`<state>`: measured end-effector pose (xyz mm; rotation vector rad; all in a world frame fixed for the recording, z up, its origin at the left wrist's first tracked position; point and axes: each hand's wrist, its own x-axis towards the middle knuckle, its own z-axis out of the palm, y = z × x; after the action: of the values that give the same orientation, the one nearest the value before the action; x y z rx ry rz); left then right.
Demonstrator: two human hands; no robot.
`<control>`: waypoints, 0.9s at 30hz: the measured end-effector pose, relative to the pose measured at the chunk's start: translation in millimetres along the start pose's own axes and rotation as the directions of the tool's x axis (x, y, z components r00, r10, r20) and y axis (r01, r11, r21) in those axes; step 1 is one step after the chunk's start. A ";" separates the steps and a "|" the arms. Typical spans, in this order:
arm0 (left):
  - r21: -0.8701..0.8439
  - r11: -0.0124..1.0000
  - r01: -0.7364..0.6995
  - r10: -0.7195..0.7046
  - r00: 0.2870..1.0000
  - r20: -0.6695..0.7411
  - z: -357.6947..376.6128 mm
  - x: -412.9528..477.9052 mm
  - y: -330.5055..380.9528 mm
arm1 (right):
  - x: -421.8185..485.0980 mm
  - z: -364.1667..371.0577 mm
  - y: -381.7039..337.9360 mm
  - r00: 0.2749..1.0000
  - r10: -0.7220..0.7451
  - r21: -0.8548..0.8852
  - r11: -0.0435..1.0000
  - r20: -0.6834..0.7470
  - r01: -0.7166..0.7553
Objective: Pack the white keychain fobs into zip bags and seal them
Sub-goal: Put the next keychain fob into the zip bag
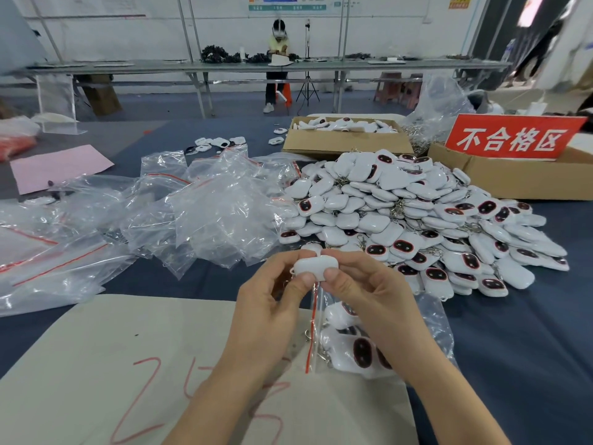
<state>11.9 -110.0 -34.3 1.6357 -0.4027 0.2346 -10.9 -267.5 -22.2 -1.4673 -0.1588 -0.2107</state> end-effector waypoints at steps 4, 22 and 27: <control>0.030 0.999 -0.011 0.011 1.000 -0.008 -1.2 0.3 0.0 | -0.1 0.3 -1.6 1.000 0.009 0.022 1.000 -0.013 -0.009; 0.218 0.964 0.151 -0.153 0.988 -0.008 -21.2 9.5 -7.7 | 4.1 -12.7 7.1 0.983 -0.051 -0.260 0.965 -0.176 0.003; 0.192 0.893 0.408 -0.432 0.895 0.110 -32.6 12.9 -11.1 | 5.5 -24.3 20.1 0.994 0.015 -0.670 0.738 -0.107 -0.083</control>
<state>30.9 -78.5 -35.9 1.8662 -0.1330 -0.1911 -1.3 -290.1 -42.8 -2.1873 0.0487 -0.3156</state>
